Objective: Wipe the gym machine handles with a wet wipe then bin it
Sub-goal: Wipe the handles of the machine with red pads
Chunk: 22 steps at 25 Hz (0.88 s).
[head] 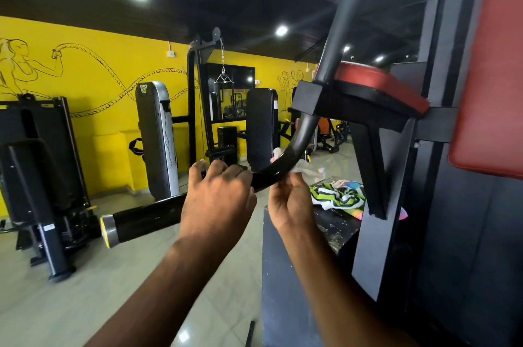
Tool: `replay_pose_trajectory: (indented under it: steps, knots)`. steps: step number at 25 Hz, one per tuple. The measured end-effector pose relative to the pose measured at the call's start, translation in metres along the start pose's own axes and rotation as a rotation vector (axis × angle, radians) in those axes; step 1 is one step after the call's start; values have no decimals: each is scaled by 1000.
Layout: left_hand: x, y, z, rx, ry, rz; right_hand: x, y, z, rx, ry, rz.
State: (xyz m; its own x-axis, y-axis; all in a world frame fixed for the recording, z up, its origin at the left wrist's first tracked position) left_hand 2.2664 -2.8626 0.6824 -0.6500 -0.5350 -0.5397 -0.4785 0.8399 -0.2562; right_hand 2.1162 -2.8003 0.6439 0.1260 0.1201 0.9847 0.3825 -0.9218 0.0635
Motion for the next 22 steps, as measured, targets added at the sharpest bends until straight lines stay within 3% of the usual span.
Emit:
replay_pose_trajectory:
  steps: [3, 5, 7, 8, 10, 12, 16, 19, 22]
  knots:
    - [2, 2, -3, 7, -8, 2, -5, -6, 5, -253, -55, 238]
    - [3, 4, -4, 10, -14, -5, -7, -15, 17, -664, -150, 757]
    - [4, 6, -5, 18, -11, -18, -8, -25, 26, -1055, -520, 1324]
    - [5, 6, -5, 21, -2, -28, -6, -32, 26, -1141, -719, 1536]
    - [6, 7, -4, 25, 17, -39, 4, -49, 16, -1237, -900, 1831]
    - [6, 8, -4, 27, 17, -40, 22, -60, 8, -1320, -920, 1954]
    - [7, 9, -4, 31, 22, -46, 43, -57, 7, -1272, -1360, 2311]
    - [7, 9, -5, 34, 35, -38, 71, -67, 3, -1204, -1290, 2405]
    - [9, 11, -6, 36, 38, -44, 82, -61, 7, -1165, -1580, 2702]
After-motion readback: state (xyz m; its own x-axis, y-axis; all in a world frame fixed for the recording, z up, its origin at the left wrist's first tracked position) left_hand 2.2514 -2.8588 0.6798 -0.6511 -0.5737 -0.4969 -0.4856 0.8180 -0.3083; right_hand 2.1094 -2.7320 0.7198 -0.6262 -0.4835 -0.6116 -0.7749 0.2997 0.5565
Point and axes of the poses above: each hand's wrist, its own z-axis away from the middle knuckle, its own x-axis out of the palm, y = z × x, the point moved 2 cm from there along -z, towards the middle knuckle, and after that the axes turned 13 degrees about -z, right-handed, at the moved point
